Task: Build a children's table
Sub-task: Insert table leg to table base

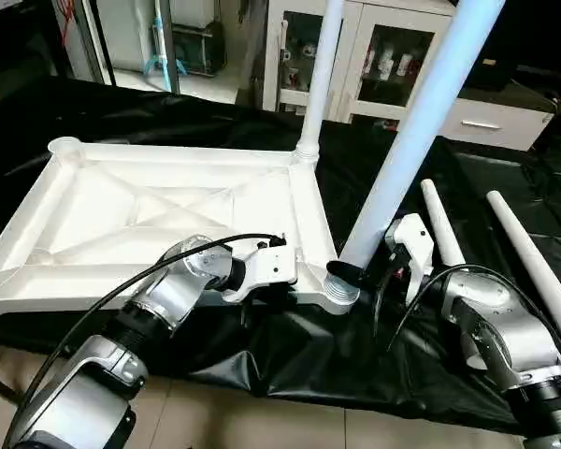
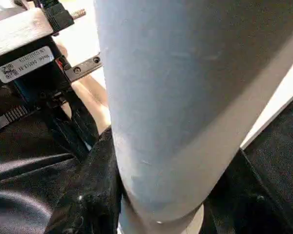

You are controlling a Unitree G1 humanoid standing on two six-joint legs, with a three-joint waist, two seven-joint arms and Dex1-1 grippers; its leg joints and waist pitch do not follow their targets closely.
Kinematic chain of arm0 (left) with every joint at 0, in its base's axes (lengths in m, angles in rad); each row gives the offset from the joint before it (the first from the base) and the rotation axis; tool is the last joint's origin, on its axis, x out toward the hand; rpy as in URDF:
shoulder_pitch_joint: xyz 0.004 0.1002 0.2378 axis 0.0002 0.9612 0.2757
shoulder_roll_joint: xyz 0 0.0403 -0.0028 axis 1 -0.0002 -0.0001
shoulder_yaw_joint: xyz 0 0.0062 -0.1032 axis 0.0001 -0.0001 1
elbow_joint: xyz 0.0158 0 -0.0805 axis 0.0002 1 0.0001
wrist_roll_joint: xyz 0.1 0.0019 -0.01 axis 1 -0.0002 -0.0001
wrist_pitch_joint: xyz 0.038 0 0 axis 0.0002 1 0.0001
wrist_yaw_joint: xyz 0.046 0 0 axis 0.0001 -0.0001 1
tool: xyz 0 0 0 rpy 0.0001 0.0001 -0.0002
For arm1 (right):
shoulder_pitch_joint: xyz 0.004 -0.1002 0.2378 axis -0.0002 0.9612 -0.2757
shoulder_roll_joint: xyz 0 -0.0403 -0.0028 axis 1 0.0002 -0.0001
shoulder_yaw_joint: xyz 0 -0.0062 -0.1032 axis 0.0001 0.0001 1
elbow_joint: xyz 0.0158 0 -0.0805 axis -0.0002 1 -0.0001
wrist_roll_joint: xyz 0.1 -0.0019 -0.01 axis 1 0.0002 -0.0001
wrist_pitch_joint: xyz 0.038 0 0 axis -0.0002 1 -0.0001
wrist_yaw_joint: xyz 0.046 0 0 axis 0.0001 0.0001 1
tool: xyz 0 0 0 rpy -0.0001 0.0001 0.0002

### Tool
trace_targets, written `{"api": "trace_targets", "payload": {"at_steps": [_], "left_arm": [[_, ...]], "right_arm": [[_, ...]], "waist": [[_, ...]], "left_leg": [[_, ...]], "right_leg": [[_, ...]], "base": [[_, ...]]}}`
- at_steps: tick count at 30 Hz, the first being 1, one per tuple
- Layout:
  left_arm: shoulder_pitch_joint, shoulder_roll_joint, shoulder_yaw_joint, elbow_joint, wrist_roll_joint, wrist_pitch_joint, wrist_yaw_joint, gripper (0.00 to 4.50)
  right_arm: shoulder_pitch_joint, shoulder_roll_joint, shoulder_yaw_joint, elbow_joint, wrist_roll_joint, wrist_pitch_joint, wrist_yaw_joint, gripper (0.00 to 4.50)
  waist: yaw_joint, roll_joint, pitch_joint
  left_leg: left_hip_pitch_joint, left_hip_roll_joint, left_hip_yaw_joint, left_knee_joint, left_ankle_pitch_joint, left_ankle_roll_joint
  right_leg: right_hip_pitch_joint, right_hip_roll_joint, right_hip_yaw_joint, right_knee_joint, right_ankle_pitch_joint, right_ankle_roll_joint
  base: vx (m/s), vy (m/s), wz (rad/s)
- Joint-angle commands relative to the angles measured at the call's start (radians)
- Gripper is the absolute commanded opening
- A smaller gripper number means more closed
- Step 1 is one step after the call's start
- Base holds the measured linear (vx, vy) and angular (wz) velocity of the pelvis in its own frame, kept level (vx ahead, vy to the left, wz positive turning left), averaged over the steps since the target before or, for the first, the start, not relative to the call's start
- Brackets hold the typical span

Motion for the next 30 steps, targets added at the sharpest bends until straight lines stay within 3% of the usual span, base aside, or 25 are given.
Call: {"api": "trace_targets", "payload": {"at_steps": [1,5,12,14,16,17,21,22,24,26,27,28,30], "left_arm": [[0.008,0.017,0.017,0.033,0.023,0.002,0.052,0.00],[0.010,0.018,0.018,0.036,0.020,0.001,0.051,0.00],[0.019,-0.014,0.065,0.037,-0.023,0.054,0.090,0.00],[0.001,-0.080,0.109,0.034,-0.055,0.127,0.165,0.00],[-0.013,-0.113,0.122,0.032,-0.061,0.163,0.202,0.00],[-0.029,-0.141,0.132,0.033,-0.064,0.189,0.236,0.00],[-0.089,-0.235,0.161,0.043,-0.063,0.252,0.348,0.00],[-0.104,-0.262,0.168,0.042,-0.062,0.266,0.374,0.00],[-0.127,-0.300,0.172,0.037,-0.058,0.278,0.403,0.00],[-0.137,-0.317,0.166,0.032,-0.055,0.273,0.409,0.00],[-0.140,-0.325,0.164,0.026,-0.056,0.274,0.413,0.00],[-0.140,-0.325,0.164,0.026,-0.056,0.274,0.413,0.00],[-0.142,-0.341,0.171,0.013,-0.060,0.286,0.434,0.00]], "right_arm": [[0.047,-0.003,0.038,0.120,-0.083,0.048,-0.035,1.85],[0.051,0.006,0.043,0.114,-0.080,0.045,-0.052,1.85],[0.042,0.053,0.016,0.142,-0.094,0.040,-0.153,1.85],[-0.025,0.136,-0.038,0.278,-0.149,0.011,-0.383,1.85],[-0.056,0.162,-0.051,0.333,-0.165,-0.003,-0.458,1.85],[-0.080,0.180,-0.059,0.369,-0.169,-0.009,-0.501,1.85],[-0.188,0.242,-0.080,0.511,-0.182,-0.045,-0.648,1.85],[-0.229,0.264,-0.090,0.564,-0.179,-0.057,-0.691,1.85],[-0.302,0.294,-0.092,0.657,-0.193,-0.088,-0.765,1.85],[-0.346,0.315,-0.102,0.714,-0.191,-0.105,-0.807,1.85],[-0.367,0.324,-0.106,0.742,-0.193,-0.114,-0.830,1.85],[-0.367,0.324,-0.106,0.742,-0.193,-0.114,-0.830,1.85],[-0.400,0.339,-0.117,0.788,-0.188,-0.128,-0.876,1.85]], "waist": [[-0.004,-0.001,-0.026],[-0.010,0.004,-0.024],[-0.026,0.009,-0.024],[-0.032,0.006,-0.021],[-0.054,0.006,-0.022],[-0.058,0.000,-0.025],[-0.064,0.007,-0.026],[-0.065,0.005,-0.027],[-0.066,0.005,-0.032],[-0.061,0.002,-0.040],[-0.058,0.002,-0.037],[-0.058,-0.007,-0.037],[-0.055,-0.006,-0.038]], "left_leg": [[0.006,0.056,-0.037,-0.087,-0.397,-0.009],[0.009,0.055,-0.042,-0.089,-0.434,-0.017],[0.010,0.055,-0.047,-0.094,-0.477,-0.033],[0.007,0.053,-0.050,-0.095,-0.491,-0.039],[0.003,0.047,-0.064,-0.095,-0.538,-0.060],[0.004,0.045,-0.069,-0.094,-0.528,-0.050],[0.009,0.040,-0.064,-0.089,-0.514,-0.025],[0.006,0.041,-0.060,-0.088,-0.493,-0.019],[-0.004,0.041,-0.059,-0.089,-0.447,-0.016],[-0.013,0.043,-0.051,-0.087,-0.350,-0.007],[-0.015,0.042,-0.045,-0.086,-0.312,0.007],[-0.017,0.041,-0.042,-0.086,-0.302,0.016],[-0.013,0.043,-0.040,-0.081,-0.305,0.024]], "right_leg": [[0.006,-0.070,0.047,-0.105,-0.512,-0.095],[0.004,-0.071,0.045,-0.110,-0.566,-0.080],[0.003,-0.070,0.037,-0.114,-0.566,-0.082],[0.001,-0.070,0.036,-0.115,-0.580,-0.082],[0.008,-0.074,0.023,-0.119,-0.663,-0.053],[0.009,-0.076,0.025,-0.122,-0.645,-0.056],[0.003,-0.072,0.026,-0.130,-0.588,-0.087],[0.001,-0.074,0.029,-0.127,-0.554,-0.101],[0.010,-0.072,0.031,-0.116,-0.482,-0.121],[0.015,-0.071,0.038,-0.100,-0.331,-0.156],[0.017,-0.068,0.038,-0.095,-0.276,-0.172],[0.018,-0.068,0.037,-0.095,-0.275,-0.173],[0.014,-0.070,0.038,-0.094,-0.313,-0.177]], "base": [[0.000,0.000,0.00],[0.000,0.000,0.00],[0.000,0.000,0.00],[0.000,0.000,0.00],[0.000,0.000,0.00],[0.000,0.000,0.00],[0.000,0.000,0.00],[0.000,0.000,0.00],[0.000,0.000,0.00],[0.000,0.000,0.00],[0.000,0.000,0.00],[0.000,0.000,0.00],[0.029,-0.018,-0.01]]}}
